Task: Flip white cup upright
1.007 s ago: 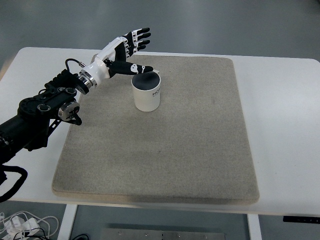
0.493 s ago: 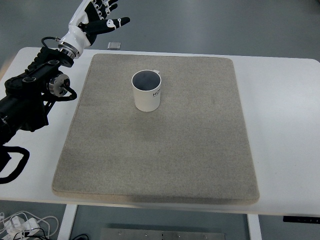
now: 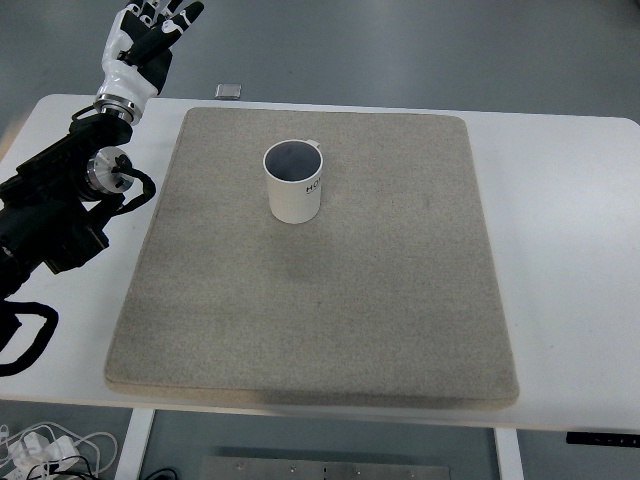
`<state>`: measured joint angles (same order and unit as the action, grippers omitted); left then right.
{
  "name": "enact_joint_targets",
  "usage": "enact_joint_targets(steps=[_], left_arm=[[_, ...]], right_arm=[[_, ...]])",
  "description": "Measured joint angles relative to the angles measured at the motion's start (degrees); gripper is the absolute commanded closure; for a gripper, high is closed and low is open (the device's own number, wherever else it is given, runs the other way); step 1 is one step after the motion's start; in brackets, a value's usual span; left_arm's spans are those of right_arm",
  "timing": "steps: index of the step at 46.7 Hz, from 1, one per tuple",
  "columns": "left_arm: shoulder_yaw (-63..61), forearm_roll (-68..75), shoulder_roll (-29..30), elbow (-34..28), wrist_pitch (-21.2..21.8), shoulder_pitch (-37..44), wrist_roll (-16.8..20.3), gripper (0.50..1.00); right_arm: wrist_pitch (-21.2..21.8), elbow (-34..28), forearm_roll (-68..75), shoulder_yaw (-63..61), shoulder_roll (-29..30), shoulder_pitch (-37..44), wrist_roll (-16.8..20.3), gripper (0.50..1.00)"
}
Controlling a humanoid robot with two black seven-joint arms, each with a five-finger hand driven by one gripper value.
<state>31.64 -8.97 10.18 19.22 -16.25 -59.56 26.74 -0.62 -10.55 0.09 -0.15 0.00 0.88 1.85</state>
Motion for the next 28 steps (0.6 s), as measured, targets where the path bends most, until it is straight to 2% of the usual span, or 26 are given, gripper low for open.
enact_joint_targets(steps=[7, 14, 20, 28], left_arm=[[0.5, -3.7, -0.2, -0.7, 0.0, 0.1, -9.3, 0.506], [2.8, -7.5, -0.8, -1.0, 0.1, 0.5, -16.0, 0.506], [6.2, -11.0, -1.0, -1.7, 0.0, 1.6, -18.3, 0.506], [8.5, -11.6, -1.2, -1.9, -0.8, 3.2, -18.8, 0.506]], right_arm=[[0.0, 0.0, 0.0, 0.1, 0.0, 0.0, 0.0, 0.548], [0.0, 0.0, 0.0, 0.2, 0.0, 0.0, 0.0, 0.548], [0.0, 0.0, 0.0, 0.3, 0.0, 0.0, 0.0, 0.548], [0.0, 0.0, 0.0, 0.3, 0.0, -0.1, 0.0, 0.548]])
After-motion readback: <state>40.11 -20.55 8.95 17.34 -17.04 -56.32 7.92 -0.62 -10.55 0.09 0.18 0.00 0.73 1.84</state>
